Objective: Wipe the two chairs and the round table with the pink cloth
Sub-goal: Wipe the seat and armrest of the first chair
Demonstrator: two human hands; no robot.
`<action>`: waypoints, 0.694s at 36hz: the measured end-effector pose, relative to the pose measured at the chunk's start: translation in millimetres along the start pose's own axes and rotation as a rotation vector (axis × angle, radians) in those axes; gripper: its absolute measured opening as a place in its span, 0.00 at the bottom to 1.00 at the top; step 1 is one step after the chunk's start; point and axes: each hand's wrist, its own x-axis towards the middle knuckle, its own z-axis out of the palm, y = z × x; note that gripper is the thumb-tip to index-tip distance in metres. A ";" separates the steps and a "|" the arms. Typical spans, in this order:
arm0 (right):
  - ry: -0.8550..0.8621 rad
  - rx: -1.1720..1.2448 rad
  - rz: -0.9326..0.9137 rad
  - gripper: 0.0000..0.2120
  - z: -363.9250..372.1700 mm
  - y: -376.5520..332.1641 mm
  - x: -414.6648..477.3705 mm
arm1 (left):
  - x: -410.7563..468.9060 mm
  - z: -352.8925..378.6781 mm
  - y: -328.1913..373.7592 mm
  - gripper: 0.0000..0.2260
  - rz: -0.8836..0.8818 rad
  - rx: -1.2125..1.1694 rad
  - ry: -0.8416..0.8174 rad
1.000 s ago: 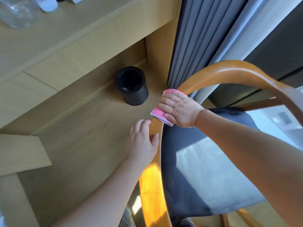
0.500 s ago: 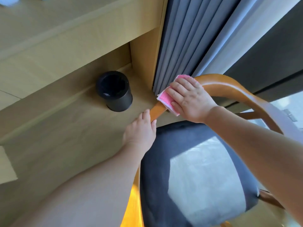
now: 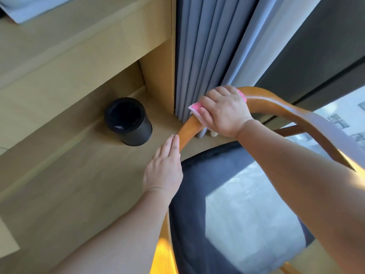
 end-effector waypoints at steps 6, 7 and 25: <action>-0.082 0.050 0.169 0.23 -6.2 28.4 -4.4 | 0.2 -1.3 -3.1 0.23 -0.002 0.019 0.018; -0.081 0.062 0.205 0.22 -7.4 33.6 -7.7 | 0.7 -1.0 -3.0 0.23 0.010 0.022 0.014; 0.012 0.138 0.555 0.21 -1.5 73.0 -44.6 | 0.5 4.3 -3.0 0.21 -0.005 0.048 0.046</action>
